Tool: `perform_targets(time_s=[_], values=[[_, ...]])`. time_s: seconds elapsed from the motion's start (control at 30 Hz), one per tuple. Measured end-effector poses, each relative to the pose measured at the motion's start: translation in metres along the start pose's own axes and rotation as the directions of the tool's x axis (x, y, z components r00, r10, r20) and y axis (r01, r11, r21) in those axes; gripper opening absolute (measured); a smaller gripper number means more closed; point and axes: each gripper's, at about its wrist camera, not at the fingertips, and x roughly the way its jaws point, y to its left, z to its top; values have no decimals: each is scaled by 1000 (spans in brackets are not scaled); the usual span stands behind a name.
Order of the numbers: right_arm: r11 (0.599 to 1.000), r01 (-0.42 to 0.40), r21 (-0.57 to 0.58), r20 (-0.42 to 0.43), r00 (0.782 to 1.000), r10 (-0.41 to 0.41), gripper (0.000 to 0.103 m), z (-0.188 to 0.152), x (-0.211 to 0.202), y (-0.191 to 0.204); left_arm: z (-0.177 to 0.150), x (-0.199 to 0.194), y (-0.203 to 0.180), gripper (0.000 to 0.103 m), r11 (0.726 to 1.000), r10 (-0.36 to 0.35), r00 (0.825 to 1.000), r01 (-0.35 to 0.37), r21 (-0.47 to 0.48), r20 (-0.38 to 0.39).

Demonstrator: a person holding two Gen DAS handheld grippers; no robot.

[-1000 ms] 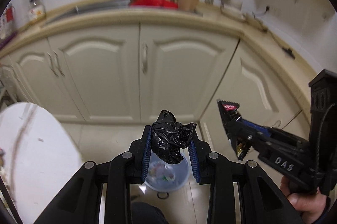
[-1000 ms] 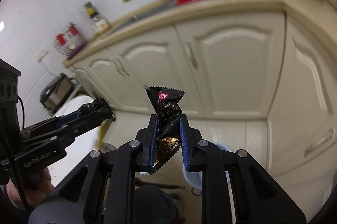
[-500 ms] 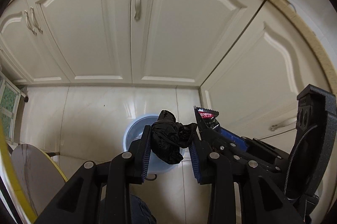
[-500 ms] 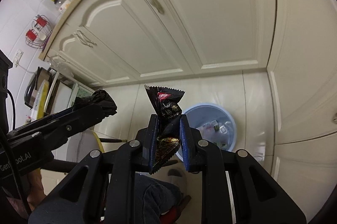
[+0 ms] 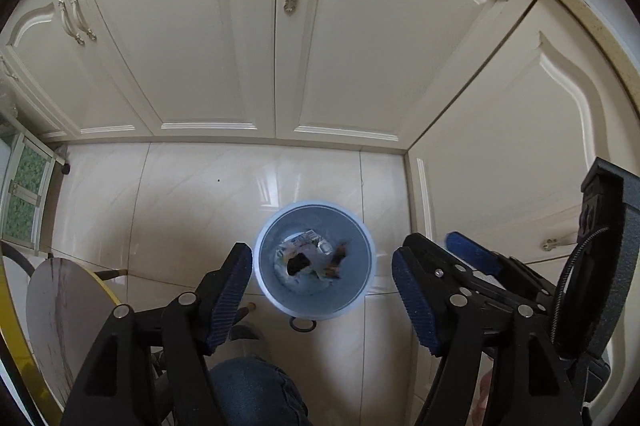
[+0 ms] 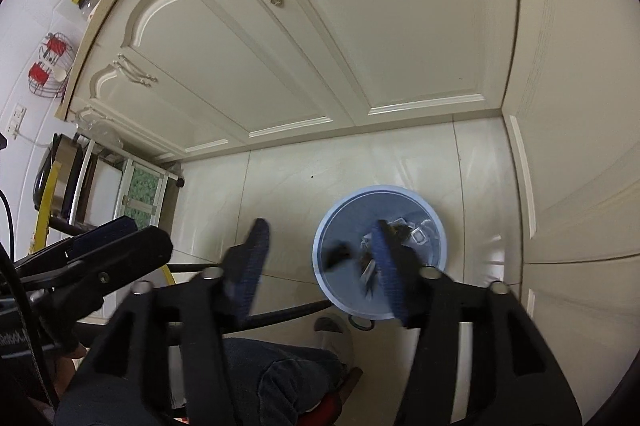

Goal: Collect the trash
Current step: 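Carry wrapper and black bag over the blue bin and open both tools, then move both open tools back over the table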

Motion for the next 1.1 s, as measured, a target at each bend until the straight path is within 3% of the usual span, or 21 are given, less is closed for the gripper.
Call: perform_targets(time_s=[0.03,0.07,0.13,0.33,0.7,0.97,1.1], values=[[1000,1,4,4,1000,-1,67,0,-2,-1,-1,-1,1,68,1000,3,1000,-3,-1,4],[1000,7,10,9,1000,-7,84,0,-4,-2,-3,-4,3,68,1000,4,1000,-4,-2,10],[999,30,31,30,999,-31,103,0,-9,-4,-9,-12,5,69,1000,10,999,-10,-4,34],[993,93,71,42,994,-97,103,1,-24,-4,-16,-41,4,71,999,41,994,-42,8,97],[998,59,17,166,984,-61,103,2,-91,50,-72,-149,26,71,1000,14,971,-9,-23,239],[996,43,-74,243,970,-24,103,-8,-139,114,-132,-238,63,74,996,45,932,-15,-85,360],[991,27,-131,276,961,10,103,-18,-160,154,-174,-288,83,77,993,76,896,-28,-117,438]])
